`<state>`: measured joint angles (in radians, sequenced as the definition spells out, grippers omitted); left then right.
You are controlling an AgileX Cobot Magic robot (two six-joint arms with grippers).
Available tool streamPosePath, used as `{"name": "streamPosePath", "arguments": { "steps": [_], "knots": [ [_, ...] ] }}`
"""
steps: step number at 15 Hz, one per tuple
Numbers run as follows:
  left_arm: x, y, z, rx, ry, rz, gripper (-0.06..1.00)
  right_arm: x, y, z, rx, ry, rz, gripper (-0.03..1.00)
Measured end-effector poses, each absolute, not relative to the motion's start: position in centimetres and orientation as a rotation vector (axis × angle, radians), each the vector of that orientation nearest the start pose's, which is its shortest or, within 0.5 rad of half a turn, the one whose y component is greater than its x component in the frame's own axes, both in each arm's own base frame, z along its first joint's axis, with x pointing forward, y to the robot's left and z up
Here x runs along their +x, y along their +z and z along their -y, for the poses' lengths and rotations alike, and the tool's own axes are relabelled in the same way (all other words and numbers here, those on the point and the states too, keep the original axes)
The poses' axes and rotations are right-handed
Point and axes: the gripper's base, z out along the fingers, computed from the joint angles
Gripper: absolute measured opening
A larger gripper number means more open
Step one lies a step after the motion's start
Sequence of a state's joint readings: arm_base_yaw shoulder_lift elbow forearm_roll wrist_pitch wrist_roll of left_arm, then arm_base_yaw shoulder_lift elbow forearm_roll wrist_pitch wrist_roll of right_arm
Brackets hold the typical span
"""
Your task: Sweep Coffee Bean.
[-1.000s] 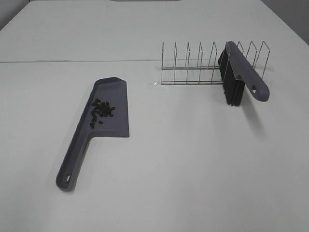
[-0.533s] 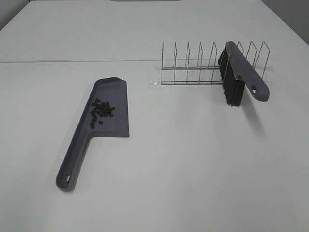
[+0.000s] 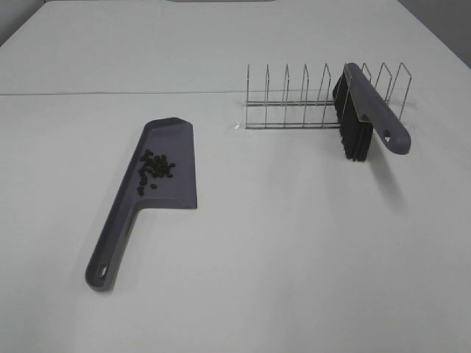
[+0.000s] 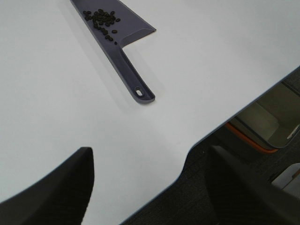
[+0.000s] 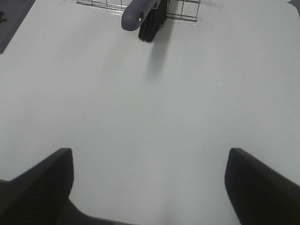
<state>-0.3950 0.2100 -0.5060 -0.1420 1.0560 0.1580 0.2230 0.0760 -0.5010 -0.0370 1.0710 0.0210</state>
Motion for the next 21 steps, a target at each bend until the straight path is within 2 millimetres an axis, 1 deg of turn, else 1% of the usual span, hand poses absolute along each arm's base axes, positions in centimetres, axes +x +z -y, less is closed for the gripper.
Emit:
{"name": "streamPosePath", "arguments": {
  "steps": [2,6,9,10,11,12,13,17,19,21],
  "knots": [
    [2.2,27.8,2.0,0.548,-0.279,-2.180,0.65,0.7,27.7,0.2,-0.215,0.099,-2.120,0.83],
    [2.4,27.8,1.6,0.366,-0.193,-2.210,0.65,0.7,27.7,0.2,-0.205,0.094,-2.121,0.83],
    [2.3,27.8,1.3,0.247,-0.133,-2.197,0.65,0.7,27.7,0.2,-0.102,0.036,-2.127,0.83],
    [1.2,28.0,1.2,0.232,-0.122,-2.129,0.65,0.6,27.7,0.3,-0.047,0.006,-2.128,0.83],
    [1.2,28.0,1.2,0.232,-0.122,-2.129,0.65,0.6,27.7,0.3,-0.047,0.006,-2.128,0.83],
    [0.0,28.0,1.1,0.231,-0.116,-2.049,0.65,0.6,27.7,0.3,-0.018,-0.010,-2.129,0.83],
    [-0.6,28.0,1.1,0.230,-0.113,-2.017,0.65,0.6,27.7,0.3,-0.010,-0.014,-2.129,0.83],
    [-0.7,28.0,1.1,0.229,-0.114,-2.006,0.65,0.5,27.7,0.3,-0.007,-0.016,-2.118,0.83],
    [-0.7,28.0,1.1,0.229,-0.114,-2.006,0.65,-0.3,27.7,0.3,-0.006,-0.014,-2.066,0.83],
    [-0.7,28.0,1.1,0.229,-0.114,-2.006,0.65,-0.6,27.7,0.3,-0.005,-0.014,-2.049,0.83]
  ]
}}
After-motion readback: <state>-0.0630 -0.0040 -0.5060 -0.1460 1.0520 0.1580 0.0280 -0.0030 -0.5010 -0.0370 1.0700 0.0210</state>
